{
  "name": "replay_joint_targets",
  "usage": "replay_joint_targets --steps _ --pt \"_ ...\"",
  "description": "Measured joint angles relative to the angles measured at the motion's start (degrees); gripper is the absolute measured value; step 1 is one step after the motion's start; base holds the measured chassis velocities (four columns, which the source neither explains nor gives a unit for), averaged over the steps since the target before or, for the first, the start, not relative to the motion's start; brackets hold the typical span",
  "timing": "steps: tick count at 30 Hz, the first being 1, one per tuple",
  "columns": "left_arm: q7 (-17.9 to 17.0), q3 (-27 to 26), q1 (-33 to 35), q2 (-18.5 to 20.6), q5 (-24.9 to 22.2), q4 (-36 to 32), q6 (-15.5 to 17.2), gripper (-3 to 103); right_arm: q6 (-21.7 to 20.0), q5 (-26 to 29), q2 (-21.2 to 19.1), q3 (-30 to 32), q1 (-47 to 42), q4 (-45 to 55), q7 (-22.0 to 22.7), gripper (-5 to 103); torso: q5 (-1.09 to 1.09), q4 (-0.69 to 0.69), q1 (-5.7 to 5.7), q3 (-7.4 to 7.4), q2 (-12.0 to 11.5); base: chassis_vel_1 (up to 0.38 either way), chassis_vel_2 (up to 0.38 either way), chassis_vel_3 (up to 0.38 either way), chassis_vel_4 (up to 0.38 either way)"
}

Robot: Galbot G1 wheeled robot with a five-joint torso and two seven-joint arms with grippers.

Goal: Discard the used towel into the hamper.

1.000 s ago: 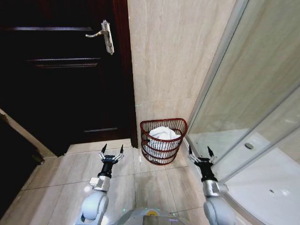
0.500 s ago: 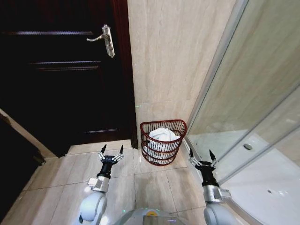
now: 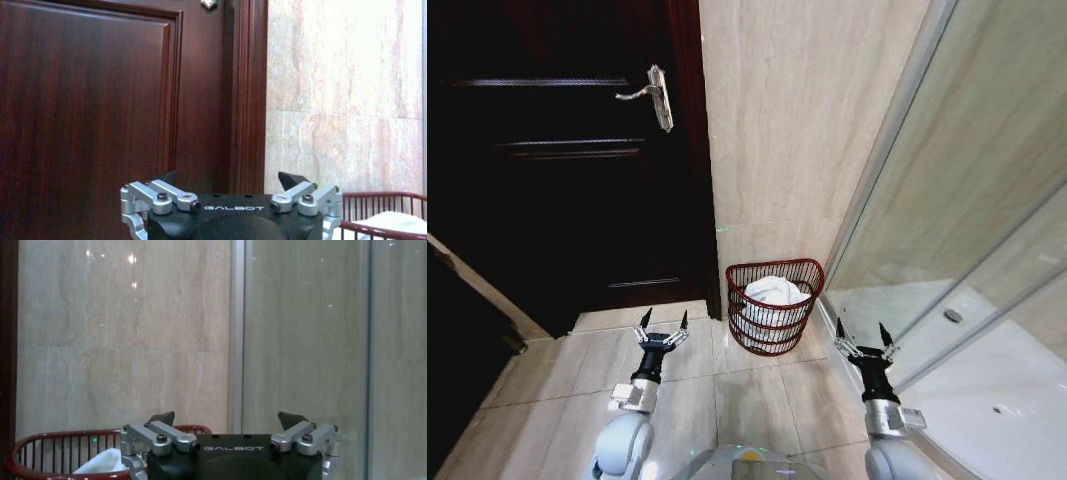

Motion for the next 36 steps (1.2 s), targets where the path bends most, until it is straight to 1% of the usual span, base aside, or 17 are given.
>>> replay_joint_targets --steps 10,36 --pt "0.3 -0.1 0.3 -0.3 0.2 0.2 -0.8 100 0.7 -0.8 0.2 -0.6 -1.3 0.6 0.6 100 -0.01 0.0 0.01 -0.1 -0.1 0.028 -0.023 -0.027 0.024" --pt "1.0 0.0 0.7 -0.6 0.7 0.4 -2.2 100 2.7 -2.1 0.1 -2.4 -3.2 1.0 2.0 100 0.0 0.0 -0.09 -0.27 -0.3 0.114 -0.122 -0.117 0.12"
